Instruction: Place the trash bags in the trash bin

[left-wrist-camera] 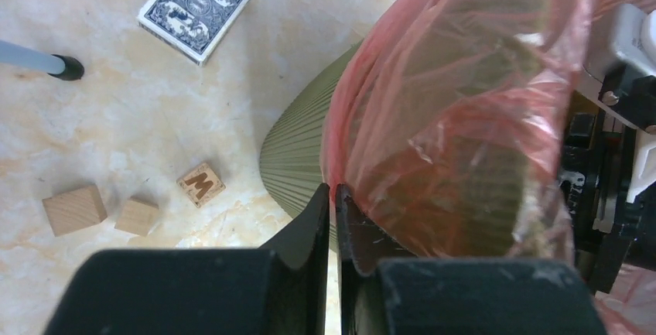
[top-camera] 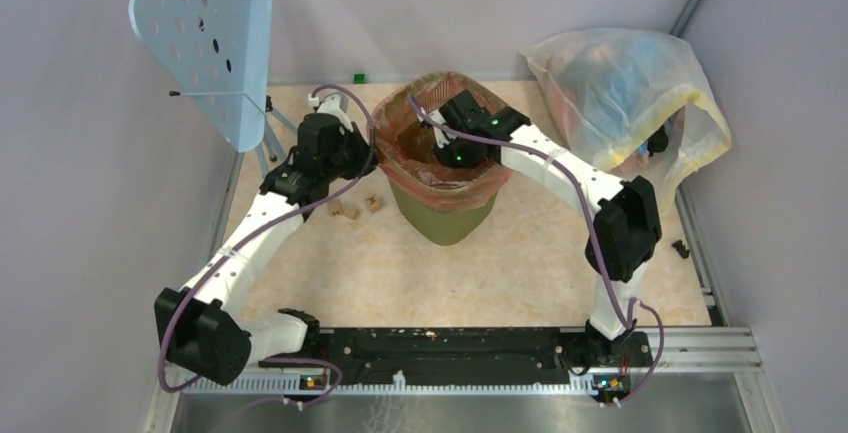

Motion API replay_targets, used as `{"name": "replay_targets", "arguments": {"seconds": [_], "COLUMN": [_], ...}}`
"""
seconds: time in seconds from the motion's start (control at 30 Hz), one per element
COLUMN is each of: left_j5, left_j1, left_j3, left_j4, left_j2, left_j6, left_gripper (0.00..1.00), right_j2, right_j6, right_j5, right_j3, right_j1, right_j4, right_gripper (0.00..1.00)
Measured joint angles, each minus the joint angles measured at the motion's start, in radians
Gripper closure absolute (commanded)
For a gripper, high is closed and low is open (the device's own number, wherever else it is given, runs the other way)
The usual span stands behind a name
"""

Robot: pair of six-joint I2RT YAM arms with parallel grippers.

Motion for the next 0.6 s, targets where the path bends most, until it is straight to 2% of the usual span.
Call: {"name": "replay_targets", "arguments": {"seconds": [0.27,0.6], "left_j5": [0.042,0.065], "left_j1": [0.005,0.006], "left_j3": [-0.030,-0.031], "left_j4": [0.049,0.072], "left_j2": [0.038,0.043], "left_j6": [-0.003,0.000], "left_gripper": [0.91,0.91], "right_j2": [0.015,0.102], "right_j6": [0.019,0.027], "right_j5": [-0.005,0.013], "right_j3": [-0.046,-0.090], "right_j1": [0.000,0.000], "right_j4": [0.076,0.078], "right_gripper": [1.00,1.00]}}
